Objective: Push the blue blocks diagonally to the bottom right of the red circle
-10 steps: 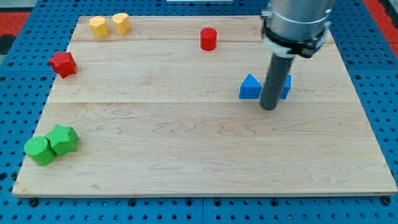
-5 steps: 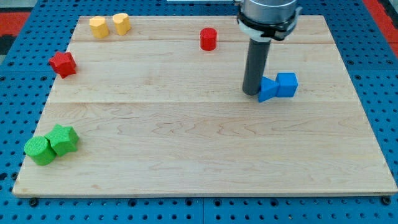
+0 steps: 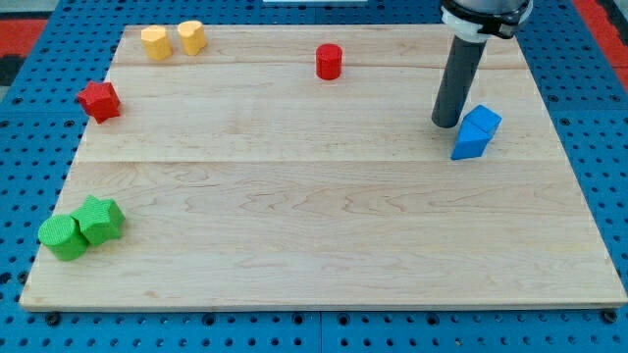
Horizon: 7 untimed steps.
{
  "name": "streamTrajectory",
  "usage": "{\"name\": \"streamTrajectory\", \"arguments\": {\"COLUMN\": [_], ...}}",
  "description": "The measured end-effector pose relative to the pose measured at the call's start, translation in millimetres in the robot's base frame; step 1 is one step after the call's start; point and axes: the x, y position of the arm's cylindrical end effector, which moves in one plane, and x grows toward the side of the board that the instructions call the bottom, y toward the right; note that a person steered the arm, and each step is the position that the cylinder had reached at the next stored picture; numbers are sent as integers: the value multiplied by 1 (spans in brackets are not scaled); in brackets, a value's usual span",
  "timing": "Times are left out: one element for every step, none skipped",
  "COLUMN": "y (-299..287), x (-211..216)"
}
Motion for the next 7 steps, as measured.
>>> {"name": "streamTrajectory", "arguments": {"y": [0,-6,-77,-134,-182,-226,-266], "x": [-9,-16,-16,-16,-21,-28,-37]}}
